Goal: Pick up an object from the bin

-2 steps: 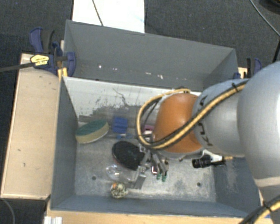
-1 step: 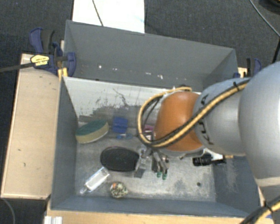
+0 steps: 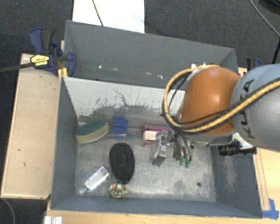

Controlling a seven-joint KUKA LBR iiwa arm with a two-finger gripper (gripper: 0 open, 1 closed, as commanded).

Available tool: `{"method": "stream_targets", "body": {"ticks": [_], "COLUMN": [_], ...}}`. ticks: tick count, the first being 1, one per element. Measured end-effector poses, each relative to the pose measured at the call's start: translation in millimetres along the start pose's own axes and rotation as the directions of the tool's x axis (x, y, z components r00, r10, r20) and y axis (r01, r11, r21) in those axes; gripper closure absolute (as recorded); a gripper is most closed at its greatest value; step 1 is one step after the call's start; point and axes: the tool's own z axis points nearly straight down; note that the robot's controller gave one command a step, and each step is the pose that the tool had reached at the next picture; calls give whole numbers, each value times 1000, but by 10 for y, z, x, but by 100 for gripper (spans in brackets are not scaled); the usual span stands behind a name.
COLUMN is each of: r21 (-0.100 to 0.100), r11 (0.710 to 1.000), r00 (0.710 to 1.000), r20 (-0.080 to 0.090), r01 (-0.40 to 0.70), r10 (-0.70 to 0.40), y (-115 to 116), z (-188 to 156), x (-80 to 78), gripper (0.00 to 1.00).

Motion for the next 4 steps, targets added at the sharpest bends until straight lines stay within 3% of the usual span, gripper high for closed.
{"method": "stream_targets", "body": {"ticks": [1,2,3,4], "r21": [-1,-2,-4,-3], "r11": [909,910,891,875], "r00": [909,910,891,875], "r20": [-10,-8,-3,-14], "r01": [417,415,453,484], "r10": [-417,-415,-453,-484], "y": [-138,-129,538,549], "z": [447,437,413,1233], "x": [-71,-73,-84,-103], "gripper": [100,0,0,0]}}
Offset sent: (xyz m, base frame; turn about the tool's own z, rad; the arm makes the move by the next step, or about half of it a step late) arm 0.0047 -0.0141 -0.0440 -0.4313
